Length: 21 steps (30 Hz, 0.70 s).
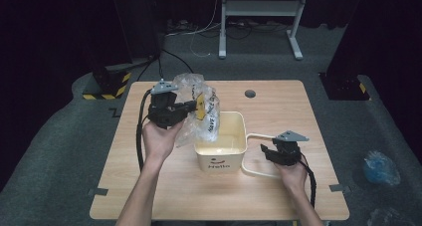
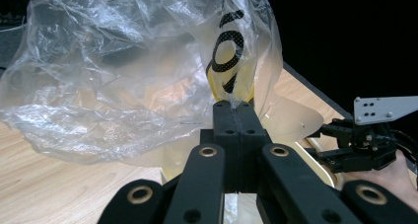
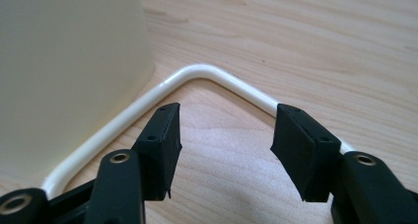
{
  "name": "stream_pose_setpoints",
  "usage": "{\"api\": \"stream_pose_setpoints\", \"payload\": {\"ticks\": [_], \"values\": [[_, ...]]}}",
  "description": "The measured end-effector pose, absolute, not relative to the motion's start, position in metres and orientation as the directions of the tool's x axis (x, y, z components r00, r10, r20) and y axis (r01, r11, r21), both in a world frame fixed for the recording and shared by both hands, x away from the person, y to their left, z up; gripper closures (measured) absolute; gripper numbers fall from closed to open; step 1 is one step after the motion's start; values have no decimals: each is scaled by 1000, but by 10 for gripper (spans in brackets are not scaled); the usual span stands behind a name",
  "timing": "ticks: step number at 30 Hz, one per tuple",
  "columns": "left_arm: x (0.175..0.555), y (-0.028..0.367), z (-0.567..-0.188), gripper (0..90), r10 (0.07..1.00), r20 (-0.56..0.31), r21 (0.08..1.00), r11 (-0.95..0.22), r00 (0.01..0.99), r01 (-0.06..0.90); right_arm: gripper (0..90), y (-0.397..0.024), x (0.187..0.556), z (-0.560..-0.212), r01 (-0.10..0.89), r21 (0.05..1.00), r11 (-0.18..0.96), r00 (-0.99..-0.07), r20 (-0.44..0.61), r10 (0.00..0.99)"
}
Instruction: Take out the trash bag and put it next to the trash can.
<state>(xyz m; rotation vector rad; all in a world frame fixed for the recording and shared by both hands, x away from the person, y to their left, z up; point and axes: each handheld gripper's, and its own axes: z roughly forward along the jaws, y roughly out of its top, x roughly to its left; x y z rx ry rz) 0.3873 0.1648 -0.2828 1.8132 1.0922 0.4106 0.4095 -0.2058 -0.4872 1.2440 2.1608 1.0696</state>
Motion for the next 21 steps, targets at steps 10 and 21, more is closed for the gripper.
{"api": "stream_pose_setpoints", "payload": {"ticks": [10,21], "values": [[385,181,-284,900,832,-191,853,-123,521,508,435,-210,416,-504,565,769,298,-480,13,877],[382,194,-285,900,838,-207,856,-95,505,508,416,-211,423,-518,596,742,306,-453,-3,892]]}}
